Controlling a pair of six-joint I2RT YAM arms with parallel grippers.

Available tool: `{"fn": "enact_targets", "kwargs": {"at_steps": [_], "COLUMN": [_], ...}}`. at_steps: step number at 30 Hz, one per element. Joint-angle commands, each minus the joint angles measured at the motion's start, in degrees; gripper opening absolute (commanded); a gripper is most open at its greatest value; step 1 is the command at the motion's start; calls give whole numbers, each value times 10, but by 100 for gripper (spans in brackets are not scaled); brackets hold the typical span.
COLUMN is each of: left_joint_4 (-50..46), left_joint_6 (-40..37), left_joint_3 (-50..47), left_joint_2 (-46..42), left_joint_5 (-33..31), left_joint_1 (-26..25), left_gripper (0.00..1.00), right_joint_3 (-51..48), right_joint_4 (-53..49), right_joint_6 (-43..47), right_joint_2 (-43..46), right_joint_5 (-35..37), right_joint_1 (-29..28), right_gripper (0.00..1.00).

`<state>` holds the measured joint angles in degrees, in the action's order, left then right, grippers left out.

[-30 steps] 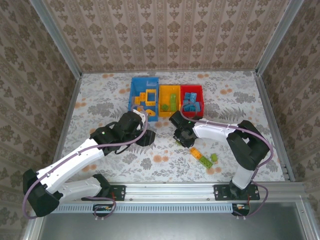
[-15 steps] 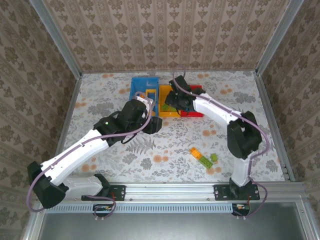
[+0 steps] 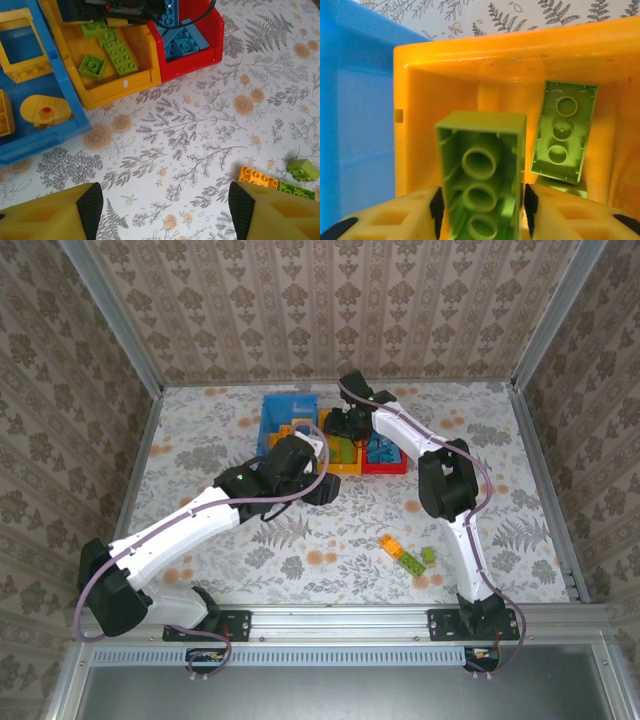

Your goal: Sort the legos into containers by color

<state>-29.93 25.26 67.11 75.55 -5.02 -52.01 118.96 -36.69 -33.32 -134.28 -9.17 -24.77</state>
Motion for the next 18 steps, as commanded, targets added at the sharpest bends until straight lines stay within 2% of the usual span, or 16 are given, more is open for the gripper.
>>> {"fn": "enact_targets", "kwargs": {"at_steps": [1,7,15,18], "left_joint_4": [22,14,-16,-43], "left_joint_6": [-7,-32,-129,-95], "left_joint_3": [23,35,43,76], "left_joint_2": [0,37,130,190], "left_joint_5": [-29,13,154,178], "left_joint_1": [-11,-21,-57,-65], "left_gripper": [72,73,75,75], "right_joint_3": [11,-119,-404,-496], "right_joint_4": [-32,12,50,38], "right_joint_6": [19,53,77,66], "right_joint_2": [26,169,449,558], "right_joint_5": [-6,37,125,152], "right_joint_1": [1,1,3,7], "right_gripper": [57,66,75,76]}}
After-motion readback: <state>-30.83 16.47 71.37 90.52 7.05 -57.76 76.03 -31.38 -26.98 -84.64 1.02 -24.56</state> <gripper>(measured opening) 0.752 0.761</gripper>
